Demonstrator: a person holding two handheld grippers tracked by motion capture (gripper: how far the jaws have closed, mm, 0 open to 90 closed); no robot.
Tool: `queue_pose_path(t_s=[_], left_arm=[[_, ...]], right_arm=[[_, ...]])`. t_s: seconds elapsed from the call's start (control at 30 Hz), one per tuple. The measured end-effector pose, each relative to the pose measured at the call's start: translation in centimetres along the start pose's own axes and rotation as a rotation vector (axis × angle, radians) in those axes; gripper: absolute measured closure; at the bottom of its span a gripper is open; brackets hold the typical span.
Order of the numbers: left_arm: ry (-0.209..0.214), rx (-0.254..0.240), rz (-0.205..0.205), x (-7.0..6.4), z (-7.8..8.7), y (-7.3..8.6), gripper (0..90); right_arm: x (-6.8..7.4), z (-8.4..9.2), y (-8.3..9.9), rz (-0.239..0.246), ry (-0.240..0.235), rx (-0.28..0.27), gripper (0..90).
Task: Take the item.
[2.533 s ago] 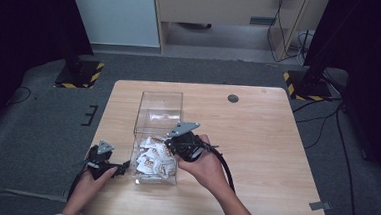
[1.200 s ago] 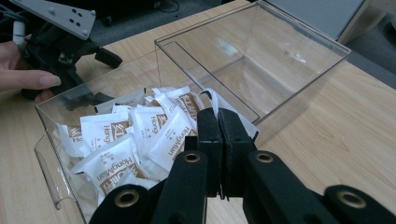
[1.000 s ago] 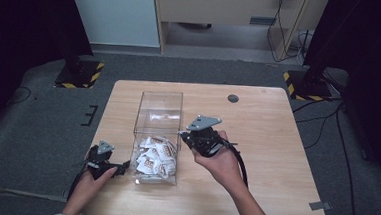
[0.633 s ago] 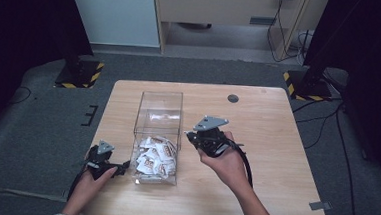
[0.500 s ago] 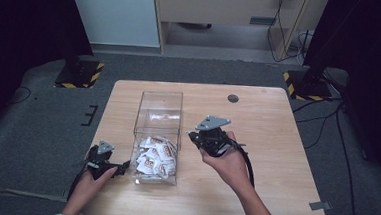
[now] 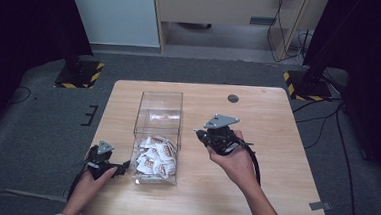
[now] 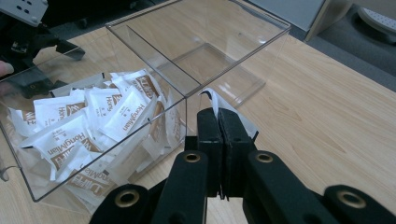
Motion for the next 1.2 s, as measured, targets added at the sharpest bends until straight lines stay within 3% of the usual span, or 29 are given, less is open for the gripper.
queue_pose_path(t_s=[1.2], left_arm=[[-0.001,0.000,0.000,0.0,0.0,0.0,0.0]], right_arm=[[-4.7,2.1,2.4,-0.060,0.084,-0.003,88.9]])
Point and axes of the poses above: each handheld gripper's, and its own axes: z roughly backward along the jaws, y roughly out of its underside, x roughly to its left, the point moved 1 cm from there along -z, roughly forward along the jaws, and after that the axes turned 2 degrees about -x, right-handed, at the moved point
